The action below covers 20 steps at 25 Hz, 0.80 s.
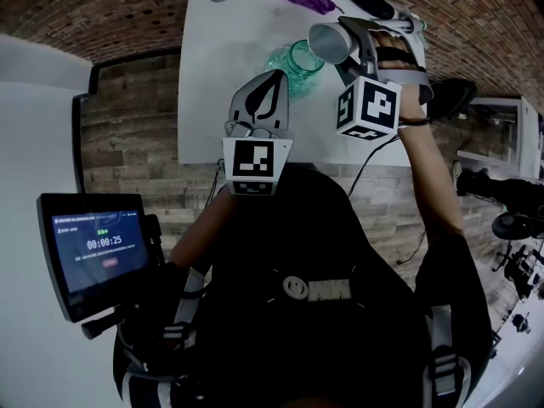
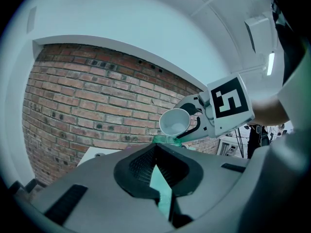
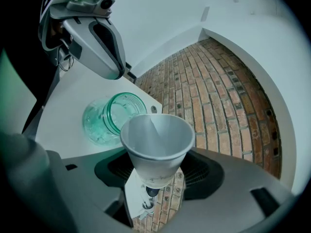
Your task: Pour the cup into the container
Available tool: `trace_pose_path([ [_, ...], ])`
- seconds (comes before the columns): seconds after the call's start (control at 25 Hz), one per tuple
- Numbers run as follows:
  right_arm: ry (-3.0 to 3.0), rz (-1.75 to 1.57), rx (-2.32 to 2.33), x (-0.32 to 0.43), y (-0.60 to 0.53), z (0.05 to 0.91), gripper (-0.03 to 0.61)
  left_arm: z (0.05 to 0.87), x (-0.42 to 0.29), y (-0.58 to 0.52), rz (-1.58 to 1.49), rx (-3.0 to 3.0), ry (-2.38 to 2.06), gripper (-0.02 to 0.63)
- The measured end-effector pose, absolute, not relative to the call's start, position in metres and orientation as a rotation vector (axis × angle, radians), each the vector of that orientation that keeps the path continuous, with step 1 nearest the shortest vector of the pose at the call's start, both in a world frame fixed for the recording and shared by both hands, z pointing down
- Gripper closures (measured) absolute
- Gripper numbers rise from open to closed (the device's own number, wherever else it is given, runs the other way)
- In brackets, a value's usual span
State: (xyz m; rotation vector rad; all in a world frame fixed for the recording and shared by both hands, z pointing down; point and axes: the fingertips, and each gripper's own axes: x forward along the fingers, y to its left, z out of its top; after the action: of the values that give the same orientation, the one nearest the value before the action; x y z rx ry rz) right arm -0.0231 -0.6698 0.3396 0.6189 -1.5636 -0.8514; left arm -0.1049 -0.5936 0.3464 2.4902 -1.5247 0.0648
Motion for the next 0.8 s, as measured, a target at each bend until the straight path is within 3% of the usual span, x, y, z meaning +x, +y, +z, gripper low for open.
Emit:
trace_pose_path([
  [0.8, -1.540, -0.868, 0.611, -0.0230, -0.6716, 0.3407, 0.291, 0.3454, -0.1042, -0.5935, 0.061, 2.495, -1.521, 0.614],
])
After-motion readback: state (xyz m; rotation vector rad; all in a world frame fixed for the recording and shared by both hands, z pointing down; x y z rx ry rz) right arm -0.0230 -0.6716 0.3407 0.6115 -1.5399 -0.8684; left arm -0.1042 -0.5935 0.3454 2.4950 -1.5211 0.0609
